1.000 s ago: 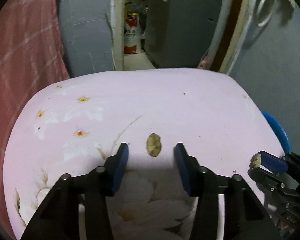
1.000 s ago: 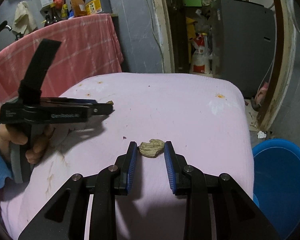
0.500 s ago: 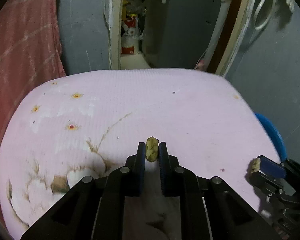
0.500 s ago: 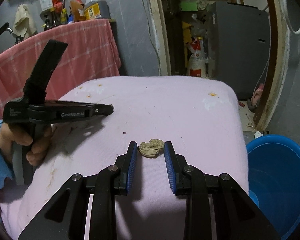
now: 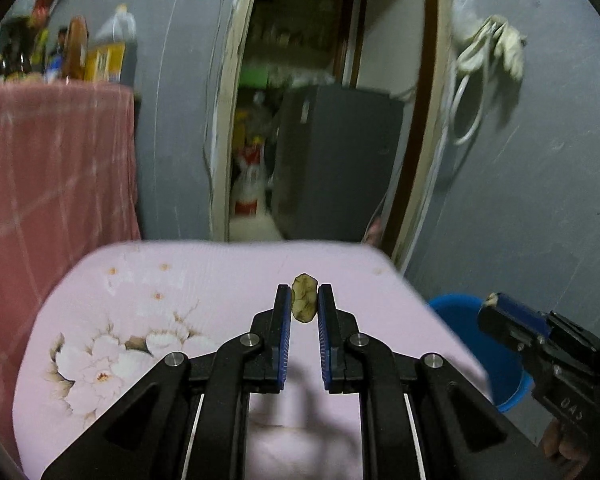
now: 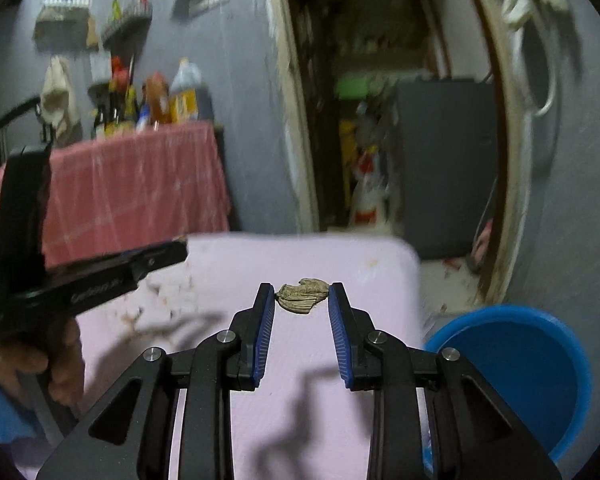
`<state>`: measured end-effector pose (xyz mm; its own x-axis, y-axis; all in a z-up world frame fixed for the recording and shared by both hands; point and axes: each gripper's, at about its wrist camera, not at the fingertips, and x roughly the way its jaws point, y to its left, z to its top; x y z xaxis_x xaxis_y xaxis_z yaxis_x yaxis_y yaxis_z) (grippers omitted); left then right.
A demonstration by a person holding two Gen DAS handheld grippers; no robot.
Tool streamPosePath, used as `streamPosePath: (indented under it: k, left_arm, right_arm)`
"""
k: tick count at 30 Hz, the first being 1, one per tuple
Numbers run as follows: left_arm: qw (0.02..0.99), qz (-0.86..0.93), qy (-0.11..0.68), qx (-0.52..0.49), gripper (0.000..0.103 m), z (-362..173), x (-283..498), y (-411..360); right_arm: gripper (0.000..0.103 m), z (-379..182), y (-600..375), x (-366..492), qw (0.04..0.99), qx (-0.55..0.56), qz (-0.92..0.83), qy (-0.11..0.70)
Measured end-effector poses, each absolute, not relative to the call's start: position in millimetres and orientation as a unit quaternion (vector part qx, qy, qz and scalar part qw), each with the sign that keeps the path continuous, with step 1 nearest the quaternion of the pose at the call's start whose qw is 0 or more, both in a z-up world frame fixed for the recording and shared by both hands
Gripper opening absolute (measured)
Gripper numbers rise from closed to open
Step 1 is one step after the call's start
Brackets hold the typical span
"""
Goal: Collect trash
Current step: 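Lift both scraps and carry them over the blue bucket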
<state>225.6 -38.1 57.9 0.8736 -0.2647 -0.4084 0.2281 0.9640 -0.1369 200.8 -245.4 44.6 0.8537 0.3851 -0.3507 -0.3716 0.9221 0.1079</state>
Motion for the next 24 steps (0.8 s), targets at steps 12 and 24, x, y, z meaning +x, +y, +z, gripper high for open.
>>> streamPosePath:
  k: [12,24]
  left_arm:
    - [0.973,-0.202,0.103,-0.05,0.01,98.2,179.6,-109.5]
    - [0.957,-0.272,0.093,-0.039,0.01,104.1,180.6,-197.2]
  right_arm:
    - [0.026,80.5,-308.9,146.1,0.997,0.006,0.062,0.041]
    - [0.026,77.9,-364.8,131.1,0.999,0.031,-0.006,0.018]
